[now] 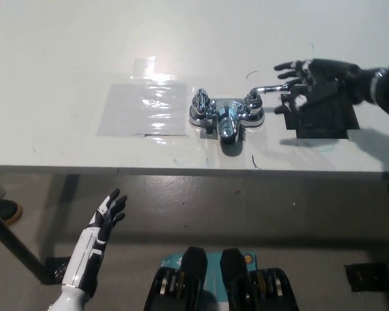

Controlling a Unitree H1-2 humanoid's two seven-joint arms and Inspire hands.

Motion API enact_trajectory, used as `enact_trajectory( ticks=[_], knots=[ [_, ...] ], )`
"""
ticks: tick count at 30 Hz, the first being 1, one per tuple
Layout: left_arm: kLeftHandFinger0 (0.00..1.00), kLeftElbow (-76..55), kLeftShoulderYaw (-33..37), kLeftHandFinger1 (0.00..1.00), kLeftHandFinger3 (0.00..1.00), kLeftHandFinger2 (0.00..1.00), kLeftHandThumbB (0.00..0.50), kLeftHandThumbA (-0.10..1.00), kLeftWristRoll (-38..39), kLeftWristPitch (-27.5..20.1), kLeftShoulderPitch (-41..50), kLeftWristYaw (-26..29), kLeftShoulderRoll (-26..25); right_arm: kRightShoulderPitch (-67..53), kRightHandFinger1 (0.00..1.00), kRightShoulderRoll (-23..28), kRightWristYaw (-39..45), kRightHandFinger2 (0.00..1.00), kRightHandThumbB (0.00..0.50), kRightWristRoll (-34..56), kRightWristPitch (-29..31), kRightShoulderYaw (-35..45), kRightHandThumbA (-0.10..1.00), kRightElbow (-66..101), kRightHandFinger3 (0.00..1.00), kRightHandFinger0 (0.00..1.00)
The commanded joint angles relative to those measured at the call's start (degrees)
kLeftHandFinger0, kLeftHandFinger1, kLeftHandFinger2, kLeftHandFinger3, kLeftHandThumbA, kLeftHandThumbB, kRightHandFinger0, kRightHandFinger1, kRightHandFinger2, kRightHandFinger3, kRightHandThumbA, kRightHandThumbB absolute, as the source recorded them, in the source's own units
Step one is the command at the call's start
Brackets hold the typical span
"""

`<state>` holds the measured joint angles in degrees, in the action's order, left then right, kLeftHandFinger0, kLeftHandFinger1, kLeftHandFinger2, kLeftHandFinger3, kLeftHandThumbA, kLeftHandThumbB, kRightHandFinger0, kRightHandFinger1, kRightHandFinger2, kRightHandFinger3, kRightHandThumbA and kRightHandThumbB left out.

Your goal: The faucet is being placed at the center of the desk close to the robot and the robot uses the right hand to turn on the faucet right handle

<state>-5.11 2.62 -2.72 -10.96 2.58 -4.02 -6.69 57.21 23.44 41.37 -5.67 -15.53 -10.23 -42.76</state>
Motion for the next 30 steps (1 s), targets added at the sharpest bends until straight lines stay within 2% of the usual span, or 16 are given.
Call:
enact_trajectory(
  ticks=[1, 4, 8, 11, 13, 15, 18, 20, 24, 27, 29, 30],
  knots=[
    [1.0, -0.7, -1.6, 1.0, 1.0, 1.0, 0.328, 1.0, 3.1, -0.2, -4.0, -1.1, -1.5, -3.3, 1.0, 17.9, -11.8, 1.0, 0.472, 54.9, -11.4, 38.1, 1.0, 71.2, 1.0, 1.0],
    [1.0, 0.4, -1.7, 1.0, 1.0, 1.0, 0.31, 1.0, 3.0, -1.0, -4.8, -1.0, -1.5, -4.7, 1.0, 18.3, -13.9, 1.0, 0.464, 56.4, -9.5, 42.6, 1.0, 75.3, 1.0, 1.0],
    [1.0, 0.8, -1.4, 1.0, 1.0, 1.0, 0.303, 1.0, 2.9, -0.6, -5.4, -1.2, -1.5, -10.5, 1.0, 21.8, -18.6, 1.0, 0.454, 63.5, -4.9, 47.4, 1.0, 79.2, 1.0, 1.0],
    [1.0, 1.6, -1.4, 1.0, 1.0, 1.0, 0.317, 1.0, 3.0, -1.2, -5.7, -1.2, -1.3, -14.9, 1.0, 23.1, -24.0, 1.0, 0.497, 67.0, -0.5, 49.8, 1.0, 83.3, 1.0, 1.0],
    [1.0, 1.9, -1.5, 1.0, 1.0, 1.0, 0.318, 1.0, 2.8, -1.3, -6.1, -1.0, -1.4, -15.8, 1.0, 23.4, -25.9, 1.0, 0.499, 67.4, 1.7, 50.6, 1.0, 84.3, 1.0, 1.0],
    [1.0, 1.6, -1.6, 1.0, 1.0, 1.0, 0.319, 1.0, 2.9, -0.1, -6.8, -1.1, -1.5, -15.9, 1.0, 24.1, -26.0, 1.0, 0.474, 68.2, 2.9, 51.4, 1.0, 84.0, 1.0, 1.0],
    [1.0, 2.2, -1.6, 1.0, 1.0, 1.0, 0.31, 1.0, 2.9, 0.3, -9.2, -0.9, -1.2, -14.9, 1.0, 24.9, -27.0, 1.0, 0.45, 69.3, 3.7, 51.0, 1.0, 84.0, 1.0, 1.0],
    [1.0, 2.7, -1.6, 1.0, 1.0, 1.0, 0.322, 1.0, 2.9, 0.3, -10.3, -0.9, -1.1, -14.7, 1.0, 24.7, -28.1, 1.0, 0.459, 69.0, 4.5, 50.3, 1.0, 84.8, 1.0, 1.0],
    [1.0, 2.8, -2.1, 1.0, 1.0, 1.0, 0.304, 1.0, 2.7, 0.8, -12.2, -0.4, -1.2, -14.1, 1.0, 24.1, -30.0, 1.0, 0.471, 69.1, 5.9, 49.0, 1.0, 85.9, 1.0, 1.0],
    [1.0, 2.7, -2.3, 1.0, 1.0, 1.0, 0.27, 1.0, 2.5, 0.7, -13.7, -0.4, -1.6, -14.7, 1.0, 23.7, -30.2, 1.0, 0.452, 70.7, 6.9, 48.1, 1.0, 86.6, 1.0, 1.0],
    [1.0, 3.1, -2.2, 1.0, 1.0, 1.0, 0.261, 1.0, 1.8, 0.0, -14.5, -0.1, -1.7, -16.1, 1.0, 23.2, -30.9, 1.0, 0.468, 72.0, 7.2, 47.4, 1.0, 87.8, 1.0, 1.0],
    [1.0, 3.2, -2.2, 1.0, 1.0, 1.0, 0.255, 1.0, 2.1, -0.2, -14.7, -0.4, -1.9, -17.9, 1.0, 21.8, -31.2, 1.0, 0.452, 72.2, 7.8, 46.2, 1.0, 89.0, 1.0, 1.0]
  ],
)
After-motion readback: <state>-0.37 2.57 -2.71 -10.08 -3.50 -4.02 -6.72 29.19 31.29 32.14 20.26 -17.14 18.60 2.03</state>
